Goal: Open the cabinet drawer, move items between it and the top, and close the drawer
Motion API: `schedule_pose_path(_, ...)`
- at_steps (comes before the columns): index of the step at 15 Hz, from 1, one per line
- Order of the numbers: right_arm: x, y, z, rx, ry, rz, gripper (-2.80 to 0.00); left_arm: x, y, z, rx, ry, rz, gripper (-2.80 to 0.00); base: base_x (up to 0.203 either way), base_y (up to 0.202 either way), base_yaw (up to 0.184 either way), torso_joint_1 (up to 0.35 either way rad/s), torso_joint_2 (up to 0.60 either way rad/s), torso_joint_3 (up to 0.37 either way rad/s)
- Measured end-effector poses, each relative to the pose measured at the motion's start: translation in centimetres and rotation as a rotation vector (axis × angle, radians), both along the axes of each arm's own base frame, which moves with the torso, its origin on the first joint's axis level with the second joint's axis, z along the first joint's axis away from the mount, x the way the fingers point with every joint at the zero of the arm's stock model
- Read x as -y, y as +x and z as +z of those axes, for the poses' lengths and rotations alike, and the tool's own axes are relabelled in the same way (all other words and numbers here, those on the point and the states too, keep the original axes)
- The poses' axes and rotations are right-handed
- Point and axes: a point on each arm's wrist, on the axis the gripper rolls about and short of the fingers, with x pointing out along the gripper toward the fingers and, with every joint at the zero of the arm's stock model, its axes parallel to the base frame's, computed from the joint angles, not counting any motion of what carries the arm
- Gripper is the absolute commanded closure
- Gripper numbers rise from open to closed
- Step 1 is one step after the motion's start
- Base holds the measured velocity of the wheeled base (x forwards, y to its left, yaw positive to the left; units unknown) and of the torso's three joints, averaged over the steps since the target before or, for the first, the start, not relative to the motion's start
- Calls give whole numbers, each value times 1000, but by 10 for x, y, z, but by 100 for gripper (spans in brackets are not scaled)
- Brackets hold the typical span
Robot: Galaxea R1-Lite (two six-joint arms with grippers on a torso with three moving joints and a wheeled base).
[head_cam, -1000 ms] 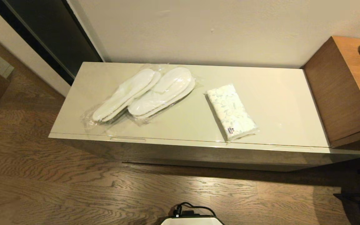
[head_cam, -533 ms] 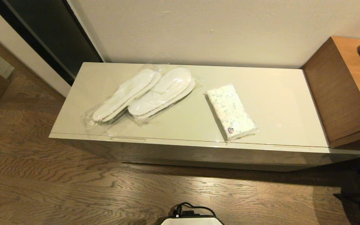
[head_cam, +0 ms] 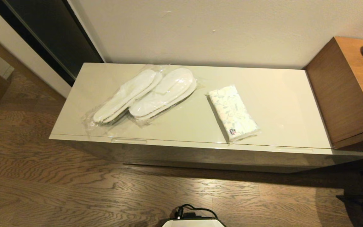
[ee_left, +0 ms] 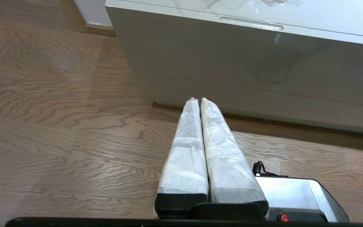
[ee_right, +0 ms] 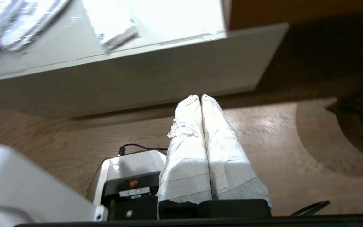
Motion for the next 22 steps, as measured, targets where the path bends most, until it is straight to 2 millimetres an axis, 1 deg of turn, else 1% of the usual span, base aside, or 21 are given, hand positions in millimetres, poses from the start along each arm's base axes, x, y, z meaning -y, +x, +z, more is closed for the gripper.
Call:
schedule_pose_path(2,1,23,-6,-22,11,-36,0,0,0,0,-1,0,-1,0,0,0,0,0,0,0)
schedule_pose_path(4,1,47,-11,-2,8,-47,0,0,0,0,0,0,0,0,0,0,0,0,0,0)
schedule_pose_path(6,2,74,-21,16,-16,-51,0,0,0,0,-1,0,0,0,0,0,0,0,0,0)
schedule_pose_path(9,2,112,-46,45,-69,-58,0,0,0,0,0,0,0,0,0,0,0,0,0,0)
schedule_pose_path(12,2,144,-83,55,-163,-52,0,0,0,0,0,0,0,0,0,0,0,0,0,0)
schedule_pose_path(13,2,150,-92,73,-186,-45,0,0,0,0,0,0,0,0,0,0,0,0,0,0)
schedule_pose_path(15,1,155,-100,98,-192,18,0,0,0,0,0,0,0,0,0,0,0,0,0,0)
schedule_pose_path(17,0,155,-110,9,-191,57,0,0,0,0,-1,0,0,0,0,0,0,0,0,0)
schedule_pose_path(19,0,155,-112,-4,-190,59,0,0,0,0,0,0,0,0,0,0,0,0,0,0)
schedule_pose_path(22,0,156,-111,23,-189,56,0,0,0,0,0,0,-1,0,0,0,0,0,0,0)
